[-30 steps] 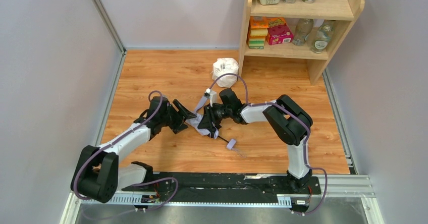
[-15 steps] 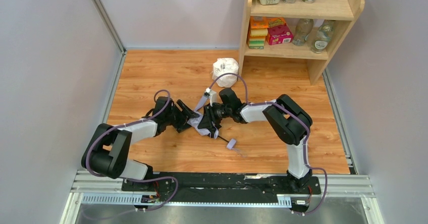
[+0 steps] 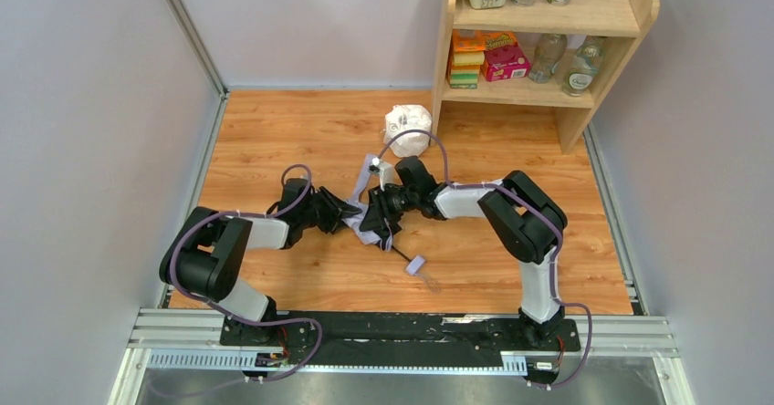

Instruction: Put away the umbrella

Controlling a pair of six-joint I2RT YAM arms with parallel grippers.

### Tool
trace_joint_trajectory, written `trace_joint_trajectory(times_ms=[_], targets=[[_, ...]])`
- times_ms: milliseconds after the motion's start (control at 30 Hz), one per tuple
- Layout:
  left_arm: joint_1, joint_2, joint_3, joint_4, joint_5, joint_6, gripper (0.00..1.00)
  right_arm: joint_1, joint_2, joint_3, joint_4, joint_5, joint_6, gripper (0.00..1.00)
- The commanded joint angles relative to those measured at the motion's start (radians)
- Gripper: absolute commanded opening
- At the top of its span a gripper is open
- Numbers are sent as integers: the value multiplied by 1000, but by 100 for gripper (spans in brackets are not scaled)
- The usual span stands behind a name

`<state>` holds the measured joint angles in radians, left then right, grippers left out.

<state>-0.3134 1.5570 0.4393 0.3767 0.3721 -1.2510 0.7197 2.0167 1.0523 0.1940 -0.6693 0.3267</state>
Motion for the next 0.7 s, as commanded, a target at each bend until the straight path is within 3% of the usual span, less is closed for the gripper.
trace_joint_trajectory(times_ms=[0,67,133,233,300,367,467,667], targets=[[-27,49,-74,-283,-93,136,7,40,68,-51,-438,233,-127,0],[-27,40,-60,-343,-94,148,0,50,34,-8,-502,278,-136,1],[-29,35,-51,-396,-88,145,0,60,-2,44,-569,326,-137,7],[-32,35,-40,-464,-88,136,0,75,-67,116,-634,382,-141,28],[-35,37,-39,-487,-85,130,0,96,-113,158,-663,428,-150,51],[-38,38,-24,-530,-90,128,0,118,-157,192,-677,461,-167,67],[-39,40,-2,-570,-85,130,0,153,-208,209,-664,517,-204,83],[-39,41,15,-624,-84,124,0,253,-271,89,-447,707,-311,92]])
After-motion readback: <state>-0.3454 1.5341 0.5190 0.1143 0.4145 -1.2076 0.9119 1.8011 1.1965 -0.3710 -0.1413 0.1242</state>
